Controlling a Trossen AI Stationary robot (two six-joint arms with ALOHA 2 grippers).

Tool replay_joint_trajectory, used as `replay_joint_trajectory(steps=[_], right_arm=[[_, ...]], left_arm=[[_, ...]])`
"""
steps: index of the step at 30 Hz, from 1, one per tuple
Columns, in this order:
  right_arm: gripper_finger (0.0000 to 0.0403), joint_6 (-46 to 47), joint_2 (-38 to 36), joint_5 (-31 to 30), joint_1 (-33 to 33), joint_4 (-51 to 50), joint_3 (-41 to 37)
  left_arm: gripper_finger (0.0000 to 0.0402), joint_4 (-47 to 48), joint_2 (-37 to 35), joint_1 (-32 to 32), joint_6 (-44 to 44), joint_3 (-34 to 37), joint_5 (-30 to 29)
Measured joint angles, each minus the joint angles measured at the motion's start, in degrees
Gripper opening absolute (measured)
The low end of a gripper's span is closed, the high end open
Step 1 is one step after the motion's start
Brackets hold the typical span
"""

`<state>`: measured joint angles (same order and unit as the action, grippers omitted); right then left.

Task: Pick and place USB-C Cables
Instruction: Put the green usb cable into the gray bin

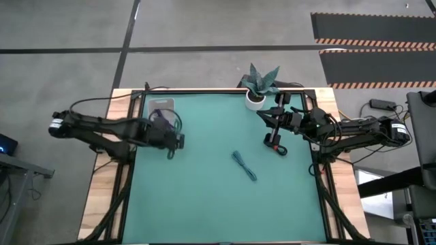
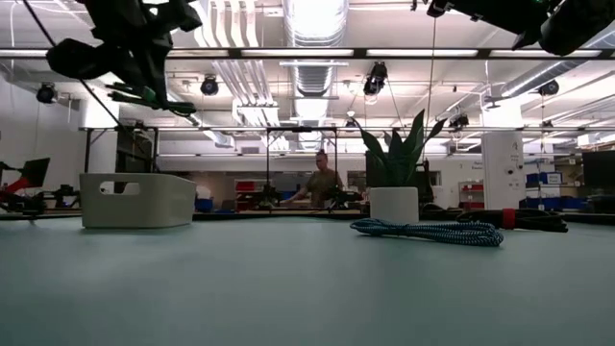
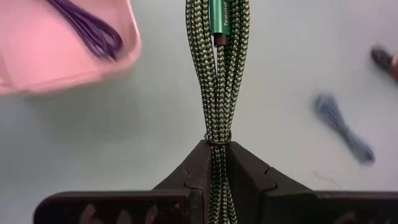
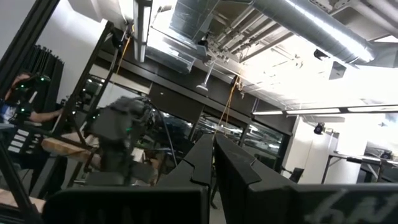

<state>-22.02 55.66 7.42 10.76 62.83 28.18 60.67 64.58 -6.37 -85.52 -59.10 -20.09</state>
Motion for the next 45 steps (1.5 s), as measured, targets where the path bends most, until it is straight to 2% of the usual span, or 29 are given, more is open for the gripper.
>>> replay_joint_trajectory(steps=[11,19,28,33,45], right_arm=[[0.0009,-0.04,0.00,0.00,0.00,-0.12,0.00],[0.0009,-0.04,-0.02,0.00,0.00,-0.15,0.00],[0.0009,-0.50,-0.02,-0.02,0.00,-0.35,0.00],[0.0009,-0.68,-0.07,-0.02,0.00,-0.35,0.00],[0.0009,-0.57,-0.07,-0.02,0.00,-0.39,0.00]], left_arm=[[0.0026,4.12,-3.21,15.37,10.37,0.14,0.30],[0.0026,6.31,-4.00,27.23,19.60,0.18,4.05],[0.0026,5.21,-1.18,39.36,33.20,0.01,6.53],[0.0027,2.81,1.14,46.65,41.24,0.17,10.98],[0.0027,1.82,8.71,52.82,48.79,0.21,14.31]])
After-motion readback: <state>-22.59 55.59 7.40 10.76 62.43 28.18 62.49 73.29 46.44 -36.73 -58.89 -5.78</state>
